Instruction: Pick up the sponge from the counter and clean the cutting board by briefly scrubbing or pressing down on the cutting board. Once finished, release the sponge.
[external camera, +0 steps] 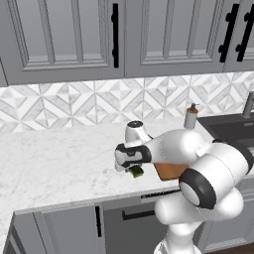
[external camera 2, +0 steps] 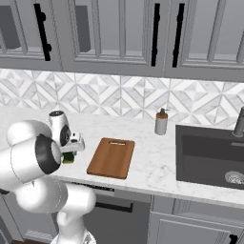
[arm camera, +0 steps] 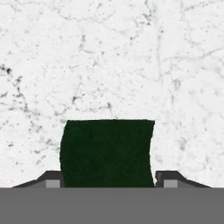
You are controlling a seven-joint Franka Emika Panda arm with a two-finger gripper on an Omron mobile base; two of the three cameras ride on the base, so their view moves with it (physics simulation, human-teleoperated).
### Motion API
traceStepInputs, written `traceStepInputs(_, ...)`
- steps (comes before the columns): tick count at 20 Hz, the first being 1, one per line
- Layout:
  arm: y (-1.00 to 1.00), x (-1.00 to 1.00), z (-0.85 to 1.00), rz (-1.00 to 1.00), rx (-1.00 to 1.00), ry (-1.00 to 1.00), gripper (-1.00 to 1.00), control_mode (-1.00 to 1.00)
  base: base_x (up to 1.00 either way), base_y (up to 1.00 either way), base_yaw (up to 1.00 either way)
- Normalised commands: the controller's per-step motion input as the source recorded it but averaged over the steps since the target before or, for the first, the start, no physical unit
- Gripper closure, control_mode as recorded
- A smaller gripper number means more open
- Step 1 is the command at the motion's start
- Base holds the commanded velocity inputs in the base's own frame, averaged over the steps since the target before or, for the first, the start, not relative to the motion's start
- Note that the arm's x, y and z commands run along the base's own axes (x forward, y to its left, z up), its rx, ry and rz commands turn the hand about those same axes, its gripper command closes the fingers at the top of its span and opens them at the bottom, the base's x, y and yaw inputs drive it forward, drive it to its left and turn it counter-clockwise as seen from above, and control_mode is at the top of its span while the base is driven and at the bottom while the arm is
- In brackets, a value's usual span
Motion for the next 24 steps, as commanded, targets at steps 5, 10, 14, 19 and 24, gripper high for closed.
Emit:
traceStepInputs(5,-0.74,0.13,0.21,-0.12,0.01,0.16,1.0,-1.0,0.0,0.0,0.0)
traceStepInputs(10,-0.63,0.6,0.54,-0.18,0.0,0.27,1.0,-1.0,0.0,0.0,0.0)
traceStepInputs(14,-0.37,0.67,0.37,-0.16,0.0,0.08,1.0,-1.0,0.0,0.0,0.0)
traceStepInputs(19,-0.11,0.53,-0.17,-0.11,-0.04,-0.1,1.0,-1.0,0.0,0.0,0.0)
traceStepInputs(24,-0.03,0.22,-0.62,-0.09,-0.1,-0.21,1.0,-1.0,0.0,0.0,0.0)
